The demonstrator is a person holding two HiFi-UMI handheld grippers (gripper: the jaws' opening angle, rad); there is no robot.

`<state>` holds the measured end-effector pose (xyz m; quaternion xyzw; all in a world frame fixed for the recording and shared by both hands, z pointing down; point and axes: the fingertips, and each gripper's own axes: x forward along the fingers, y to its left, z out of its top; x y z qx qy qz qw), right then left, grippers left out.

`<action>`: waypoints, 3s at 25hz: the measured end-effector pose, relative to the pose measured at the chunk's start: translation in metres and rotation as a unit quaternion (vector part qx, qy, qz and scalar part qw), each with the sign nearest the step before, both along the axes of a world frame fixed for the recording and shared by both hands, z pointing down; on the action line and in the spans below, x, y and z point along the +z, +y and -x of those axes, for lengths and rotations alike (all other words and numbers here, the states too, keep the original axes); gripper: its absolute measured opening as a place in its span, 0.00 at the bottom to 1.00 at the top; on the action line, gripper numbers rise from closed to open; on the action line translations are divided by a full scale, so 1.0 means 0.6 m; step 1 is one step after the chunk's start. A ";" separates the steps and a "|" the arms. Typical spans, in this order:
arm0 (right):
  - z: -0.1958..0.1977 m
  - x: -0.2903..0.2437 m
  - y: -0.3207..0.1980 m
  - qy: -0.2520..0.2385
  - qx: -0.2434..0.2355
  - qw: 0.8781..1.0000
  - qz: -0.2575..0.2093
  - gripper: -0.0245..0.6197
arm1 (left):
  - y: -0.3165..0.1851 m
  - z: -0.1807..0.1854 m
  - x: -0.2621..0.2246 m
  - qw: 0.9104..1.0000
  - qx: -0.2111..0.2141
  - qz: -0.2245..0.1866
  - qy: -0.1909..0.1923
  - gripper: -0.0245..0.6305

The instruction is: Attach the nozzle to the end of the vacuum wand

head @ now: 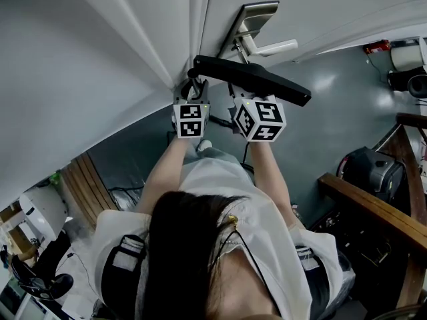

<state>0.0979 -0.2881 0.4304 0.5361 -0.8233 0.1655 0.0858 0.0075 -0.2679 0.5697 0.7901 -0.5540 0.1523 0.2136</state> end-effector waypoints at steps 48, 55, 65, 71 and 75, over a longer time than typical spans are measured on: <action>-0.007 -0.038 0.065 -0.032 -0.157 0.983 0.089 0.33 | 0.102 -0.205 -0.060 0.978 0.189 -0.058 -0.069 0.27; 0.010 -0.042 0.073 0.072 -0.187 0.977 0.070 0.33 | 0.104 -0.214 -0.061 0.976 0.197 -0.054 -0.082 0.27; 0.033 -0.043 0.084 0.113 -0.242 0.963 0.035 0.33 | 0.108 -0.214 -0.061 0.970 0.221 -0.056 -0.083 0.27; 0.043 -0.049 0.097 0.094 -0.272 0.957 -0.014 0.34 | 0.117 -0.210 -0.060 0.967 0.238 -0.053 -0.077 0.27; 0.047 -0.055 0.107 0.096 -0.301 0.948 -0.041 0.34 | 0.124 -0.213 -0.062 0.959 0.266 -0.047 -0.086 0.27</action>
